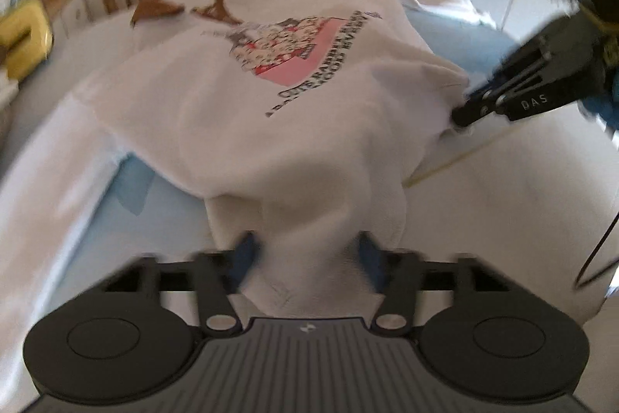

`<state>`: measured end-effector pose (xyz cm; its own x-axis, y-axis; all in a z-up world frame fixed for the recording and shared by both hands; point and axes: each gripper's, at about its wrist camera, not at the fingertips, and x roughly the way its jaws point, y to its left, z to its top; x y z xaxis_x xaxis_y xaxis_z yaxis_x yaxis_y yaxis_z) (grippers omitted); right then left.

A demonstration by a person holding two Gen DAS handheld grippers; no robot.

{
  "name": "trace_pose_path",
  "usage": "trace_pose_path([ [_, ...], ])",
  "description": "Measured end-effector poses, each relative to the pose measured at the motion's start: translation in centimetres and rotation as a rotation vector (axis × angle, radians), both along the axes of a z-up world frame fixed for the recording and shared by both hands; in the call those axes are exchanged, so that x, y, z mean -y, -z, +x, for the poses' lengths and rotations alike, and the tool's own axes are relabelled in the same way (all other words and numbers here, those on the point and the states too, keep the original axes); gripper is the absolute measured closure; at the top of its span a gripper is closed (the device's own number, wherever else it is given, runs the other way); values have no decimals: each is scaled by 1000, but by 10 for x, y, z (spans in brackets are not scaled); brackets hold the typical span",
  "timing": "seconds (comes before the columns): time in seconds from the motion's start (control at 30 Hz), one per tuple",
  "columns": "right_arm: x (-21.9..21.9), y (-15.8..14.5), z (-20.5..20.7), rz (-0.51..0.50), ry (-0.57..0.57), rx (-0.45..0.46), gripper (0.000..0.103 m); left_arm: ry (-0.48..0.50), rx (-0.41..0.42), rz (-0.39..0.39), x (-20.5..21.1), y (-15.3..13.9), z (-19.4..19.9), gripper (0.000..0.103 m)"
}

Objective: Fold clothes
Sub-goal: 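Grasp the sweatshirt hem with the right gripper while the left gripper grasps the hem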

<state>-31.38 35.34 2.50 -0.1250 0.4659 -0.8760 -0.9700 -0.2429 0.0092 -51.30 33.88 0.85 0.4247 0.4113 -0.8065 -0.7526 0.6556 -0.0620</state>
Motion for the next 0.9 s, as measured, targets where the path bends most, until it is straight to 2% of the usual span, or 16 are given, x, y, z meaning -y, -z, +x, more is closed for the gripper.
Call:
trace_pose_path([
  [0.1, -4, -22, 1, 51, -30, 31, 0, -55, 91, -78, -18, -5, -14, 81],
  [0.2, -26, -36, -2, 93, -81, 74, 0, -113, 179, -151, -37, -9, -28, 81],
  [0.27, -49, -30, -6, 91, -88, 75, 0, -157, 195, -162, -59, -10, -34, 81],
  [0.37, -83, -22, -13, 88, -99, 77, 0, -184, 167, -146, -83, -13, -32, 80],
  [0.4, -95, -19, -15, 87, -103, 78, 0, -191, 150, -132, -89, -15, -31, 78],
  [0.47, -117, -14, -19, 85, -110, 80, 0, -175, 121, -103, -91, -23, -32, 60],
  [0.5, -128, -11, -21, 83, -113, 80, 0, -164, 114, -82, -87, -28, -34, 36],
  [0.53, -137, -7, -24, 78, -115, 77, 0, -153, 110, -62, -82, -33, -35, 27],
  [0.67, -165, 14, -33, 41, -142, 90, 0, -123, 92, -43, -61, -45, -35, 27],
  [0.8, -172, 25, -37, 36, -163, 95, 0, -140, 43, 10, -53, -46, -16, 27],
  [0.9, -172, 24, -35, 32, -176, 89, 0, -186, 72, 10, -59, -47, -6, 28],
])
